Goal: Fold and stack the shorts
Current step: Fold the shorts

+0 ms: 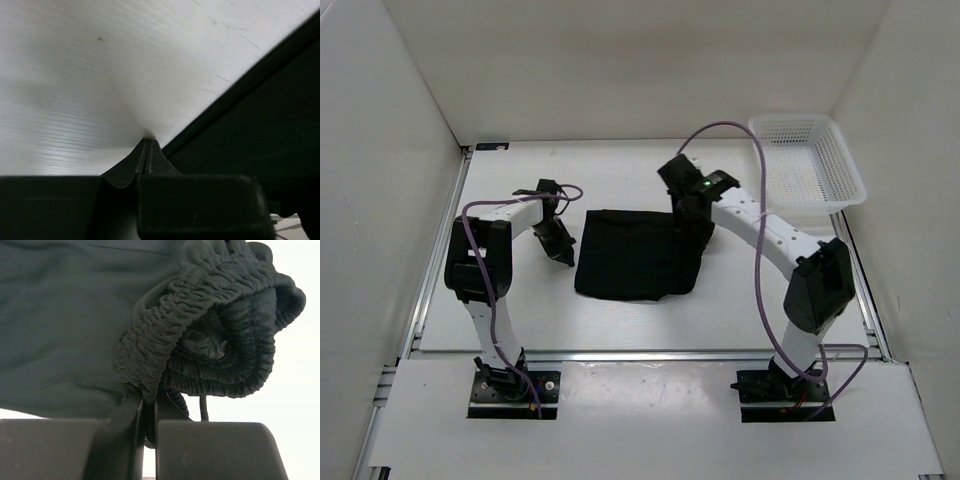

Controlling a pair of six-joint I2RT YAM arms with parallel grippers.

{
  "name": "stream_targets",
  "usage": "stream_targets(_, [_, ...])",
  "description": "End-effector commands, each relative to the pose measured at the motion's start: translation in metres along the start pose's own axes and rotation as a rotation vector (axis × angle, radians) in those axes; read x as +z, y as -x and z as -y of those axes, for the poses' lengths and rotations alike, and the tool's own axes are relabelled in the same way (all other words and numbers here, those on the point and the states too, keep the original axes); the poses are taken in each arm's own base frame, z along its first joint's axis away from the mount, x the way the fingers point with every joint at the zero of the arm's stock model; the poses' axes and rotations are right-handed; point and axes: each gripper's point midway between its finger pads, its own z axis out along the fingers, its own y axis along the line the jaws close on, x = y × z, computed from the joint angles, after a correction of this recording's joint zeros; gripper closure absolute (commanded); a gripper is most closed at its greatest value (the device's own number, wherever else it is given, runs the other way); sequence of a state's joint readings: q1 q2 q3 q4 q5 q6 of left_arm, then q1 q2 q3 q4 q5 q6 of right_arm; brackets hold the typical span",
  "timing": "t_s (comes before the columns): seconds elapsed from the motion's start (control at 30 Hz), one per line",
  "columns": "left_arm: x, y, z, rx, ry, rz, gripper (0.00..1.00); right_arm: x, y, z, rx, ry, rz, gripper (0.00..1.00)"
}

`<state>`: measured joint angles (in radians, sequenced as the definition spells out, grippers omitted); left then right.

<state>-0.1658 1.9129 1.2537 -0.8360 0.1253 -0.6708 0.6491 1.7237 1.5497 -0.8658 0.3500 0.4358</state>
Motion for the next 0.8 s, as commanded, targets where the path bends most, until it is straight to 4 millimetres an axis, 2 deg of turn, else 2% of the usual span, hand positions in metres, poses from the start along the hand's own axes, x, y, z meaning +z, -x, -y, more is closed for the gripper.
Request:
stream_targets(0.0, [-0.002,0.005,0.015,0.018,-0.038,0.021,0.9,-0.012,0.008,-0.032,-0.082,-0.024,0.033,1.0])
stream_targets(0.03, [0.001,0.003,0.013,0.018,-0.037,0.02,0.9,-0.018,0.018,-0.043,-0.088,-0.013,0.06,1.0])
stream_targets(0.1, [0.001,0.003,0.014,0.009,-0.037,0.02,0.9,-0.013,0.013,-0.064,-0.137,-0.011,0.043,1.0])
stream_targets(0.13, [0.001,0.003,0.014,0.009,-0.037,0.02,0.9,-0.019,0.022,-0.073,-0.14,0.0,0.068,1.0])
stream_targets(0.17, [0.001,0.003,0.014,0.009,-0.037,0.02,0.9,-0.012,0.02,-0.081,-0.157,-0.002,0.054,1.0])
stream_targets(0.2, [0.002,0.001,0.011,0.007,-0.031,0.013,0.9,-0.013,0.02,-0.094,-0.172,0.013,0.062,1.0])
stream_targets(0.23, [0.002,0.001,0.011,0.007,-0.031,0.012,0.9,-0.014,0.02,-0.099,-0.182,0.016,0.058,1.0])
stream_targets(0.27, [0.002,0.001,0.011,0.007,-0.031,0.012,0.9,-0.005,0.016,-0.104,-0.194,0.013,0.027,1.0])
stream_targets(0.3, [0.002,0.001,0.011,0.007,-0.031,0.012,0.9,-0.012,0.024,-0.118,-0.193,0.047,0.053,1.0])
stream_targets(0.4, [0.005,0.002,0.012,0.007,-0.031,0.012,0.9,-0.009,0.018,-0.143,-0.229,0.072,0.045,1.0])
stream_targets(0.43, [0.005,0.002,0.012,0.007,-0.031,0.012,0.9,-0.013,0.029,-0.15,-0.226,0.091,0.074,1.0])
stream_targets(0.5, [0.005,0.002,0.012,0.007,-0.031,0.012,0.9,-0.01,0.022,-0.169,-0.254,0.113,0.06,1.0])
stream_targets(0.53, [0.005,0.002,0.012,0.007,-0.031,0.012,0.9,-0.009,0.031,-0.177,-0.253,0.128,0.083,1.0])
stream_targets(0.6, [0.005,0.002,0.012,0.007,-0.031,0.012,0.9,-0.011,0.034,-0.196,-0.261,0.184,0.09,1.0])
stream_targets(0.63, [0.005,0.002,0.012,0.007,-0.031,0.012,0.9,-0.003,0.029,-0.208,-0.273,0.202,0.076,1.0])
stream_targets(0.67, [0.003,0.003,0.008,-0.003,-0.033,0.017,0.9,-0.014,0.044,-0.222,-0.261,0.261,0.121,1.0])
stream_targets(0.7, [0.0,0.004,0.009,-0.002,-0.039,0.024,0.9,-0.018,0.042,-0.237,-0.272,0.345,0.105,0.93])
stream_targets(0.73, [-0.002,0.005,0.002,-0.02,-0.036,0.025,0.9,-0.023,0.041,-0.249,-0.282,0.41,0.1,0.8])
stream_targets(0.77, [-0.011,0.012,-0.005,-0.037,-0.05,0.05,0.85,-0.027,0.037,-0.256,-0.308,0.466,0.096,0.62])
